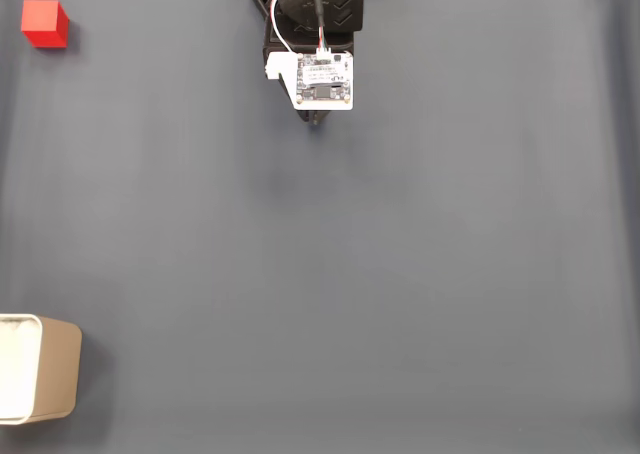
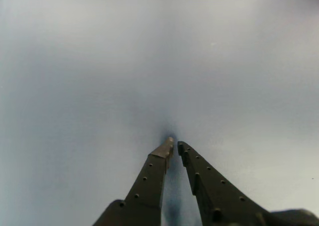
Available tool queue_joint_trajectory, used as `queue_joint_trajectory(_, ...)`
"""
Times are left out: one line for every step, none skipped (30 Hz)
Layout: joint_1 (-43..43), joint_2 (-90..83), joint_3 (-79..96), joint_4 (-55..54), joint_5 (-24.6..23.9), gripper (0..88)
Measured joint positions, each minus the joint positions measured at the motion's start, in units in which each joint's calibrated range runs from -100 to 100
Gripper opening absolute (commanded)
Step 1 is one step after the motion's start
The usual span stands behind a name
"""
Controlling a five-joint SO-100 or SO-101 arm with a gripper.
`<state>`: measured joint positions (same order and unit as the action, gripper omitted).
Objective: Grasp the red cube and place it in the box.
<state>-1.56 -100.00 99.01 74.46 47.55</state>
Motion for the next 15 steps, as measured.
queue_joint_trajectory(0.00, 0.00, 0.00, 0.00, 0.00, 0.4)
queue_joint_trajectory(0.00, 0.00, 0.00, 0.08, 0.00, 0.4)
queue_joint_trajectory(0.00, 0.00, 0.18, 0.16, 0.00, 0.4)
queue_joint_trajectory(0.00, 0.00, 0.27, 0.16, 0.00, 0.4)
queue_joint_trajectory(0.00, 0.00, 0.27, 0.16, 0.00, 0.4)
queue_joint_trajectory(0.00, 0.00, 0.27, 0.16, 0.00, 0.4)
queue_joint_trajectory(0.00, 0.00, 0.27, 0.16, 0.00, 0.4)
queue_joint_trajectory(0.00, 0.00, 0.27, 0.16, 0.00, 0.4)
queue_joint_trajectory(0.00, 0.00, 0.27, 0.16, 0.00, 0.4)
queue_joint_trajectory(0.00, 0.00, 0.27, 0.16, 0.00, 0.4)
queue_joint_trajectory(0.00, 0.00, 0.27, 0.16, 0.00, 0.4)
queue_joint_trajectory(0.00, 0.00, 0.27, 0.16, 0.00, 0.4)
queue_joint_trajectory(0.00, 0.00, 0.27, 0.16, 0.00, 0.4)
queue_joint_trajectory(0.00, 0.00, 0.27, 0.16, 0.00, 0.4)
queue_joint_trajectory(0.00, 0.00, 0.27, 0.16, 0.00, 0.4)
